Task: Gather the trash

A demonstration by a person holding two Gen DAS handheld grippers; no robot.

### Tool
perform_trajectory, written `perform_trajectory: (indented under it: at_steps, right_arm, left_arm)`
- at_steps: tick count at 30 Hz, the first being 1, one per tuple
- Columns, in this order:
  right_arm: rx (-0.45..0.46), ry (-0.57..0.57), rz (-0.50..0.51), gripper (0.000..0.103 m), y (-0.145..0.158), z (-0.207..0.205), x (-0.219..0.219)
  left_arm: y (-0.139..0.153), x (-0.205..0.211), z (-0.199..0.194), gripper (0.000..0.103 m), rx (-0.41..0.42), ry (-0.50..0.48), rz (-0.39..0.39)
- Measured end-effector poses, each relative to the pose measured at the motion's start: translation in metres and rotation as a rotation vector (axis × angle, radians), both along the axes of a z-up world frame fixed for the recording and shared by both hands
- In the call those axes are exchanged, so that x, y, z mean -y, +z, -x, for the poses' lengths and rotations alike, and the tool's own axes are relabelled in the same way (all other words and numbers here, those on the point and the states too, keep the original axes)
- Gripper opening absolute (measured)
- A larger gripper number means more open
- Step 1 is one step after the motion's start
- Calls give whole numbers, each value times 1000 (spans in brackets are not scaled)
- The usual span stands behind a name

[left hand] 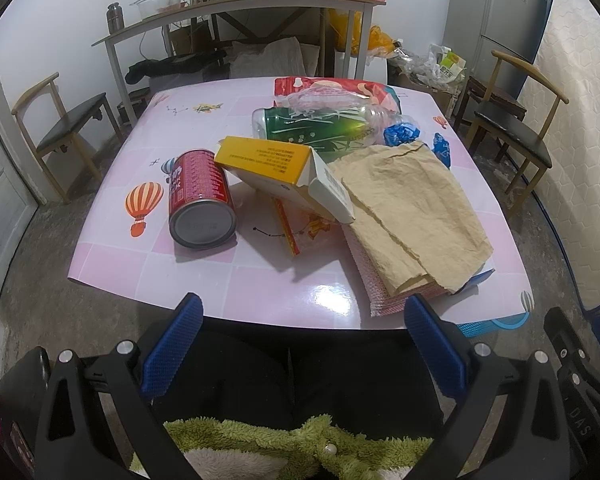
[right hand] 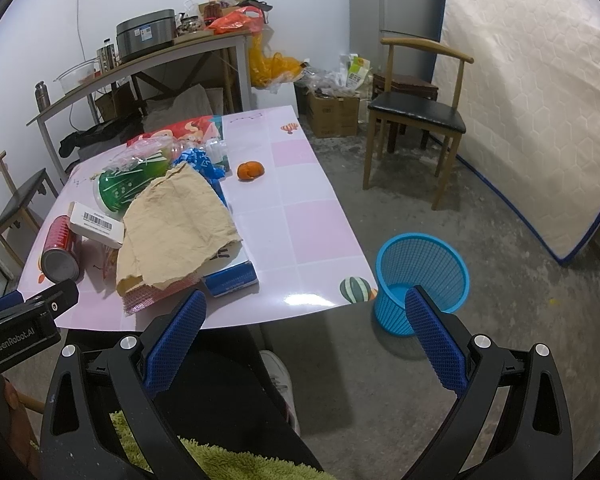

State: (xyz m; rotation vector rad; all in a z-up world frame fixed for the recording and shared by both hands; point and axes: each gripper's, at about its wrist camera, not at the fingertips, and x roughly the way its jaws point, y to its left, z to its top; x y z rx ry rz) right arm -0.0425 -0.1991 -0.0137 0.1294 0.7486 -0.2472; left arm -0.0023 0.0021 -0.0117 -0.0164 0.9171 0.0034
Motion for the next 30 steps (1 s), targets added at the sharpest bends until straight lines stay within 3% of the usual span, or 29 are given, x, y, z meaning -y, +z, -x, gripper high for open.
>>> perform_trajectory:
  at_steps: [30]
  right_arm:
    - [0, 1, 0, 96, 2, 0, -3]
  left_arm:
    - [2, 0, -2, 99, -6, 0, -1]
